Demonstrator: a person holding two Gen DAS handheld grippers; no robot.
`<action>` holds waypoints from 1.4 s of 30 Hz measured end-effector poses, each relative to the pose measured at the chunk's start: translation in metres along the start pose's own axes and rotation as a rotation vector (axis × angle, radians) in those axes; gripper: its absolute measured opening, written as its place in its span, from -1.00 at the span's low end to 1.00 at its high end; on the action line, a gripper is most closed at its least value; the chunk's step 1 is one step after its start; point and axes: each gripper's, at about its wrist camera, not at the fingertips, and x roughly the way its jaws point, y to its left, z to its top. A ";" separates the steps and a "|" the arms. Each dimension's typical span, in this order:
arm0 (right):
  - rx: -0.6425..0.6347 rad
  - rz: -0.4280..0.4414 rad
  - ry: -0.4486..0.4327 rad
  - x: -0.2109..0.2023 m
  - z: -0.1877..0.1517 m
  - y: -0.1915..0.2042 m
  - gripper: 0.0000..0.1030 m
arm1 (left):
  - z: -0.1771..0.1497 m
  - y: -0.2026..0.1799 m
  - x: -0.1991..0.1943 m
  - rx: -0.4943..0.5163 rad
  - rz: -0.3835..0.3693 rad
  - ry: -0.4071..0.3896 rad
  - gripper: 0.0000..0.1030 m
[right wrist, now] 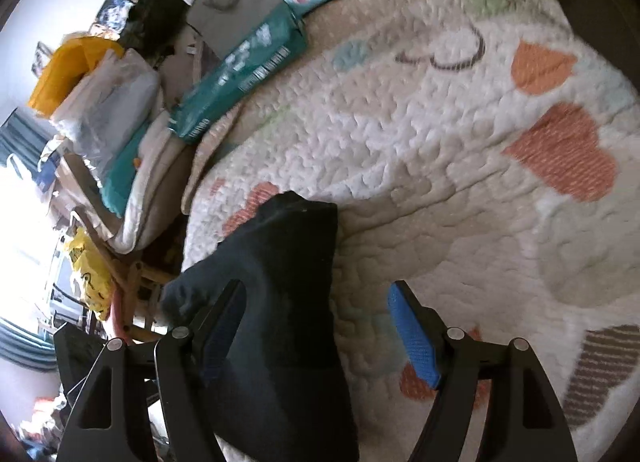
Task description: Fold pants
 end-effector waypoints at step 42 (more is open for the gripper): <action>-0.309 -0.265 -0.084 -0.103 -0.196 0.017 0.56 | -0.183 -0.024 -0.073 0.381 0.562 -0.254 0.38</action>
